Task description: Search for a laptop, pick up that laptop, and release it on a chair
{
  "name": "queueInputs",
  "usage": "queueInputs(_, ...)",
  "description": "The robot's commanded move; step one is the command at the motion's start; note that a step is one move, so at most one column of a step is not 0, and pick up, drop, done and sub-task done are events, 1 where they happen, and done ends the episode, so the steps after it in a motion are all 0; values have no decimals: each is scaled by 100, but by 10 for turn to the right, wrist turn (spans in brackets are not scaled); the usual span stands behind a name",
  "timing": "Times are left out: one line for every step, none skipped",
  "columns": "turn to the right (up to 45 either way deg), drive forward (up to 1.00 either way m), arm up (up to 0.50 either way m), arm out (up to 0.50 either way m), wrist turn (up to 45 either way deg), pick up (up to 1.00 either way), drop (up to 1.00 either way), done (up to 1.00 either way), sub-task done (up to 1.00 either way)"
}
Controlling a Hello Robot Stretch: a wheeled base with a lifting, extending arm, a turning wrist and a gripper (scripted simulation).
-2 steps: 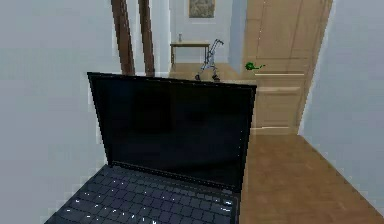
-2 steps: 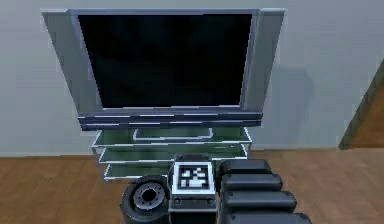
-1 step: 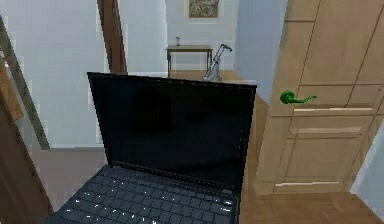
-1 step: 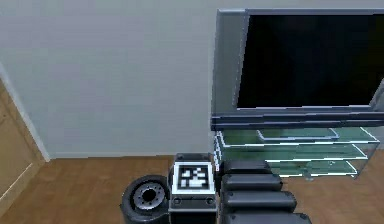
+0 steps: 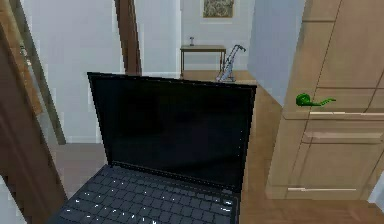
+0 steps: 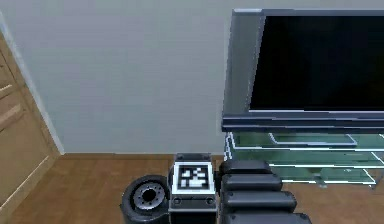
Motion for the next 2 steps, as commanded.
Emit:
queueInputs(0,20,0,0,0,0,0,0,0)
queueInputs(30,0,0,0,0,0,0,0,0)
